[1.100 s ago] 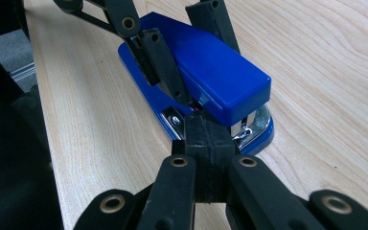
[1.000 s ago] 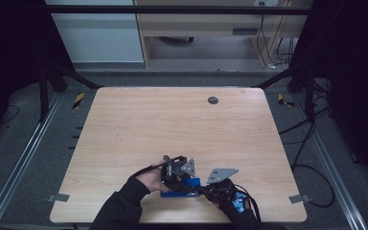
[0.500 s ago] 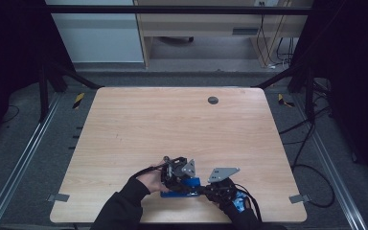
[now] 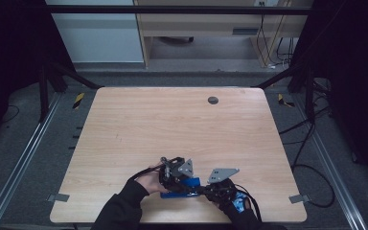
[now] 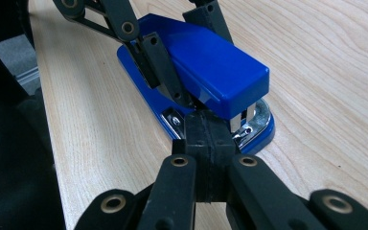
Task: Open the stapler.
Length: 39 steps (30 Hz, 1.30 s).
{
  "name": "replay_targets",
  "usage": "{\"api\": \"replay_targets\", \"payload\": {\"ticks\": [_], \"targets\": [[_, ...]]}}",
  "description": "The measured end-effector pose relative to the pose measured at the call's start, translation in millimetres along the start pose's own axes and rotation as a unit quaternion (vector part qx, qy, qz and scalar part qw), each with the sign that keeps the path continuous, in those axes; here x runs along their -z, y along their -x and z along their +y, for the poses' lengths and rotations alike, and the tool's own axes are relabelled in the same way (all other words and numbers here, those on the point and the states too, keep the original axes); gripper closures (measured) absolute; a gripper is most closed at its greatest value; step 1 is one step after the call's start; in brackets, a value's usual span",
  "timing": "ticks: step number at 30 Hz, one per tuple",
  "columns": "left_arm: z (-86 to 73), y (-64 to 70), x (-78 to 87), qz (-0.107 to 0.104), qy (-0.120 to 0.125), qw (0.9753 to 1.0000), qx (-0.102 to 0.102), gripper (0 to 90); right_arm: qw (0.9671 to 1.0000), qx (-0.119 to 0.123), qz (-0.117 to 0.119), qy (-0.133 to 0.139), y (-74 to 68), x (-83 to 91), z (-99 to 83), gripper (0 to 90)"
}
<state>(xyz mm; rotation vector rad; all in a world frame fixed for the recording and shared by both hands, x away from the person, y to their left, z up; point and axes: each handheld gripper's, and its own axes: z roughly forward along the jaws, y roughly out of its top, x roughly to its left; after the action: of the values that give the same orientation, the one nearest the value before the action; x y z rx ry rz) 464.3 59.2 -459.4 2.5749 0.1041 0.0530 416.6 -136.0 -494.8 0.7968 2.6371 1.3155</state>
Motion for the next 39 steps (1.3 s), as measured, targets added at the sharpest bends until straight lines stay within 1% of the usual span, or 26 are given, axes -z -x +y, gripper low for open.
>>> {"api": "replay_targets", "payload": {"ticks": [1,2,3,4,5,6,7,10,12,13,14,17,18,19,20,22,24,26,27,29,33,36,38,39], "targets": [[-0.2,-0.6,-0.2,-0.003,0.000,1.0000,0.003,65.7,1.0000,0.001,-0.001,0.001,-0.1,-0.1,-0.1,90.0],[0.2,-0.5,0.1,-0.002,-0.003,1.0000,0.000,65.6,1.0000,-0.004,0.003,0.000,0.8,0.0,0.0,90.0],[0.3,-0.1,-0.4,-0.001,-0.002,1.0000,0.000,65.6,1.0000,-0.004,0.003,0.000,0.8,0.0,0.0,90.0],[1.1,0.1,-0.6,0.000,-0.007,1.0000,-0.002,65.6,1.0000,-0.006,0.004,-0.002,1.2,0.3,0.4,90.0],[3.6,0.4,-1.0,0.002,-0.016,0.9999,-0.006,65.6,1.0000,-0.006,0.004,-0.002,1.2,0.3,0.4,90.0],[7.4,0.0,-2.4,0.000,-0.030,0.9995,-0.008,65.4,1.0000,0.003,0.000,-0.007,0.1,0.7,1.5,90.0],[7.4,0.0,-2.4,0.000,-0.030,0.9995,-0.008,65.3,1.0000,0.003,0.000,-0.007,0.1,0.7,1.5,90.0],[9.5,-2.7,-2.8,-0.008,-0.042,0.9991,-0.007,64.9,0.9998,0.015,-0.007,-0.005,-1.4,0.7,1.4,90.0],[11.3,-3.0,-3.3,-0.010,-0.048,0.9988,-0.007,64.8,0.9999,0.014,-0.007,-0.004,-1.4,0.6,1.3,90.0],[13.6,-4.2,-3.7,-0.013,-0.058,0.9982,-0.011,64.5,0.9999,0.012,-0.006,-0.006,-0.9,0.9,1.3,90.0],[14.3,-4.5,-3.7,-0.014,-0.062,0.9979,-0.012,64.4,0.9999,0.011,-0.006,-0.006,-0.8,1.0,1.3,90.0],[14.4,-4.4,-3.8,-0.015,-0.062,0.9979,-0.015,64.2,0.9999,0.011,-0.007,-0.007,-0.7,1.4,1.4,90.0],[14.4,-4.8,-3.6,-0.015,-0.061,0.9979,-0.019,64.3,0.9999,0.010,-0.005,-0.005,-0.1,1.3,1.3,90.0],[13.9,-4.9,-3.4,-0.017,-0.057,0.9979,-0.024,64.5,1.0000,0.004,-0.003,-0.006,0.9,1.9,1.0,90.0],[13.9,-4.9,-3.4,-0.017,-0.057,0.9979,-0.024,64.8,1.0000,0.004,-0.003,-0.006,0.9,1.9,1.0,90.0],[13.5,-6.1,-2.5,-0.015,-0.060,0.9973,-0.039,65.1,1.0000,0.000,-0.001,-0.007,2.0,2.4,0.8,90.0],[14.1,-7.0,-2.5,-0.018,-0.062,0.9970,-0.044,65.3,1.0000,0.001,-0.001,-0.006,2.2,2.4,0.7,90.0],[15.0,-7.9,-3.0,-0.021,-0.063,0.9968,-0.044,65.5,1.0000,0.001,-0.002,-0.006,2.2,2.5,0.6,90.0],[15.5,-8.5,-3.0,-0.020,-0.065,0.9966,-0.047,65.4,1.0000,0.002,-0.002,-0.005,2.3,2.4,0.5,90.0],[15.8,-7.8,-3.2,-0.020,-0.067,0.9965,-0.045,65.4,1.0000,0.001,-0.002,-0.004,1.9,2.2,0.3,90.0],[19.7,-7.5,-3.8,-0.017,-0.082,0.9953,-0.048,65.0,1.0000,0.003,-0.002,-0.002,1.2,1.5,0.1,90.0],[20.6,-8.8,-4.3,-0.019,-0.086,0.9950,-0.047,64.7,1.0000,0.004,-0.001,-0.001,1.2,1.2,0.1,90.0],[21.1,-7.8,-4.7,-0.019,-0.085,0.9952,-0.044,64.8,1.0000,0.005,-0.001,-0.002,1.3,1.1,0.2,90.0],[22.3,-7.5,-4.2,-0.016,-0.091,0.9945,-0.048,65.3,1.0000,0.004,0.002,0.000,1.3,0.3,0.1,90.0]]}}
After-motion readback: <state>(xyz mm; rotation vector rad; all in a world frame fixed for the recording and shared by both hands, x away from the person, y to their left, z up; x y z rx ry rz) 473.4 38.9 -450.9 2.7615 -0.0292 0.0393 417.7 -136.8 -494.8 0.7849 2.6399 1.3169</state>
